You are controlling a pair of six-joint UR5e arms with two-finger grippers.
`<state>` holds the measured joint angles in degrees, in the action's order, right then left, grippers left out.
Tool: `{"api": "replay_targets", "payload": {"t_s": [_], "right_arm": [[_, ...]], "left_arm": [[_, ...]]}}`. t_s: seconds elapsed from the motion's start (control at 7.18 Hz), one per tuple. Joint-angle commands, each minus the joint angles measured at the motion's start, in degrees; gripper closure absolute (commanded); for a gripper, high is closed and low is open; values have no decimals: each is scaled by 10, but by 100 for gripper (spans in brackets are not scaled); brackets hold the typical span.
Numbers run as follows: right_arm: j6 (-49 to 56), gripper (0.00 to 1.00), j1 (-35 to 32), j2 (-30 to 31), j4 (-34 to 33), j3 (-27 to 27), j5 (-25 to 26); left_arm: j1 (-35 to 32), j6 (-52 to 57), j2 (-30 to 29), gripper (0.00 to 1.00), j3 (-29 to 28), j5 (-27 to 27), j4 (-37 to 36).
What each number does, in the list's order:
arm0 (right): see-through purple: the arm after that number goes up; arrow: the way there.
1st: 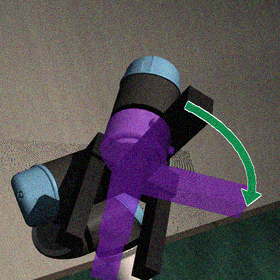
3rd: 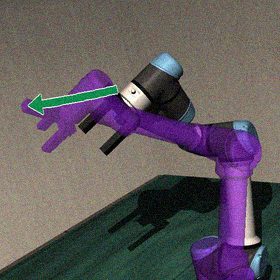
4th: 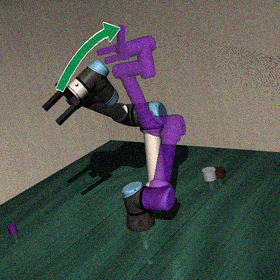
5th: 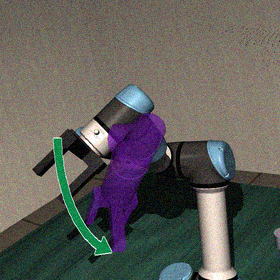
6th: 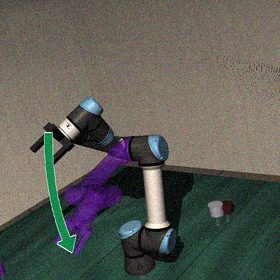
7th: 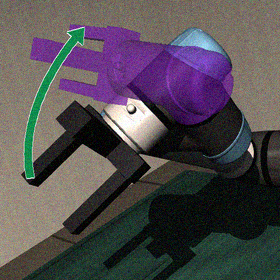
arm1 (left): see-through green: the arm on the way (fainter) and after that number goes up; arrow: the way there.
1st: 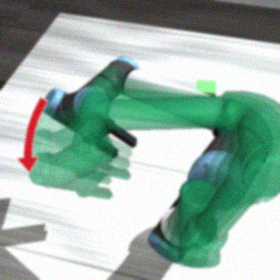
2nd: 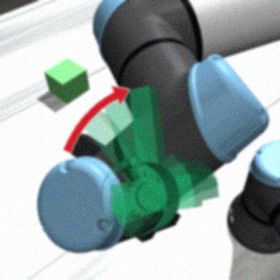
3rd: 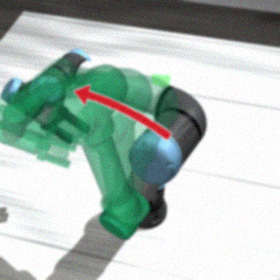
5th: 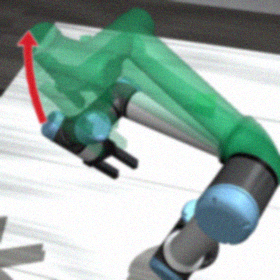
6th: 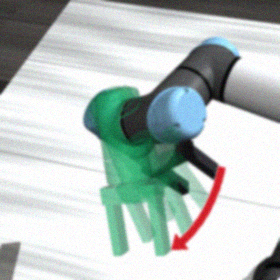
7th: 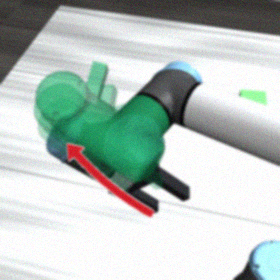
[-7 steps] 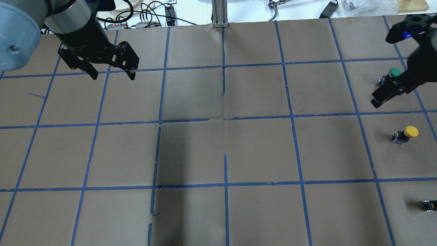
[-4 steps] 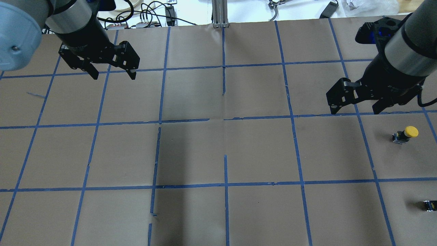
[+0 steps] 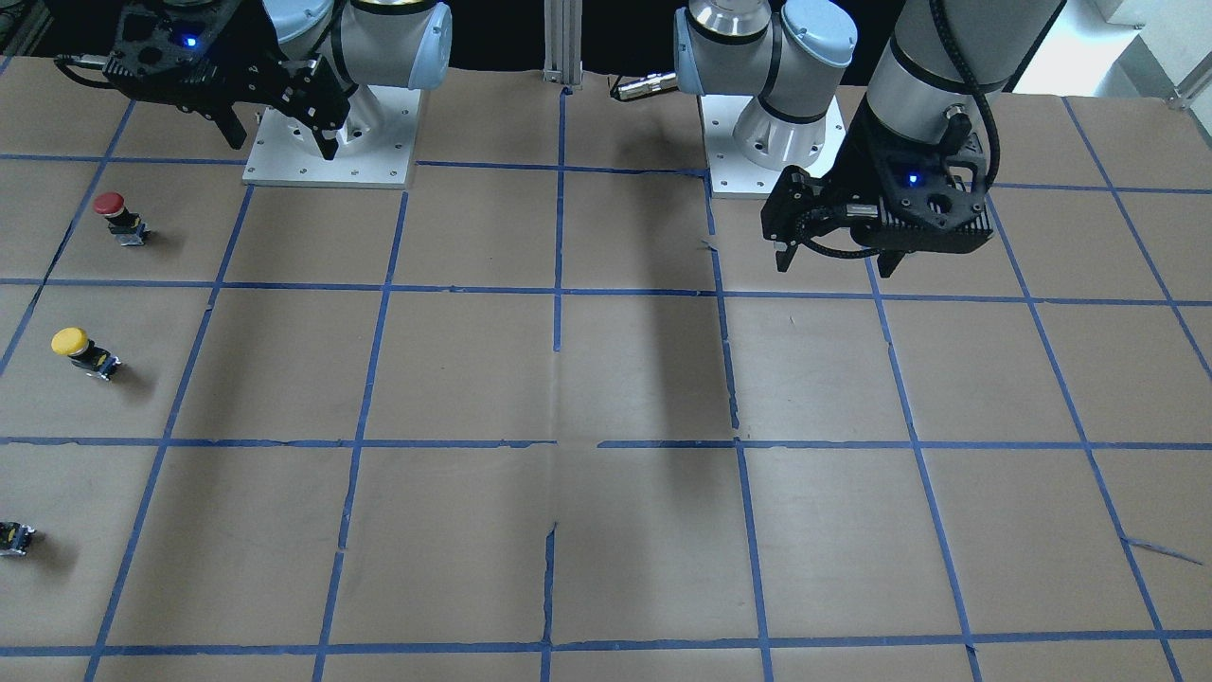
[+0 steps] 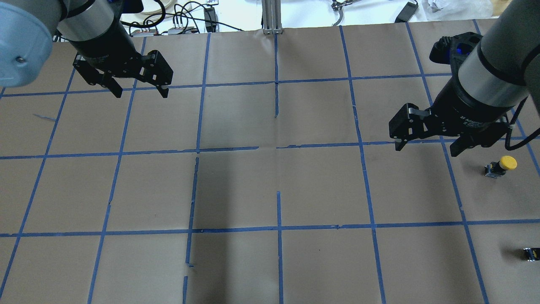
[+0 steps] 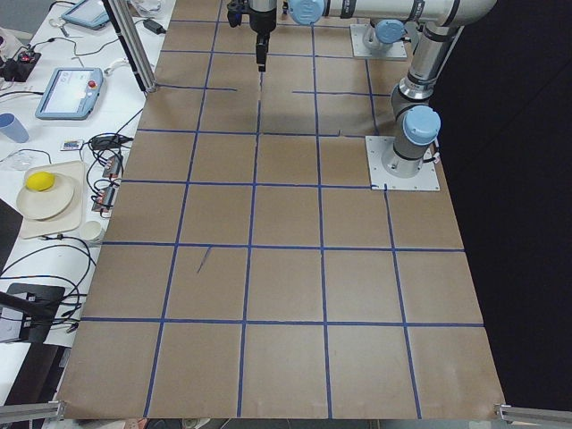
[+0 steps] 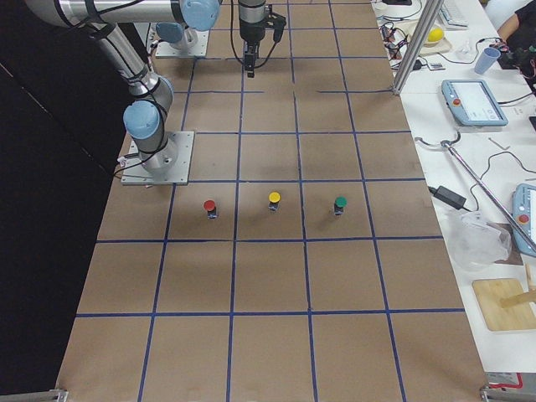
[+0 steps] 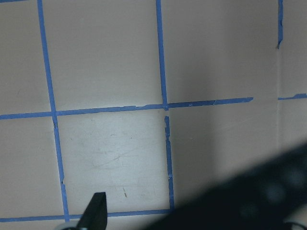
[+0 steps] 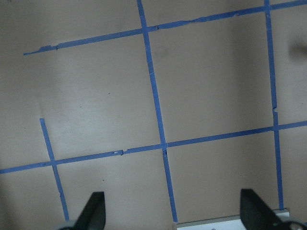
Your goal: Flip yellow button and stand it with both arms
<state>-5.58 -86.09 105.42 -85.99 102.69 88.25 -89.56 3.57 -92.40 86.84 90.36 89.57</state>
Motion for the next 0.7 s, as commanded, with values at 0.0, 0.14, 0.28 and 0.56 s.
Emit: {"api": "replay_targets", "payload": {"t_s": [0.0, 0.14, 0.28, 0.56], "right_arm": [[-14, 0, 0, -10, -3, 0, 1], [-15, 0, 0, -11, -2, 0, 0], [-15, 0, -3, -11, -1, 0, 0], [-14, 0, -10, -11, -1, 1, 5]], "left_arm": [[0, 0, 0, 0, 0, -1, 0], [-1, 2, -1, 0, 1, 3, 0], [-1, 2, -1, 0, 2, 3, 0], [-2, 1, 6, 0, 1, 2, 1]]}}
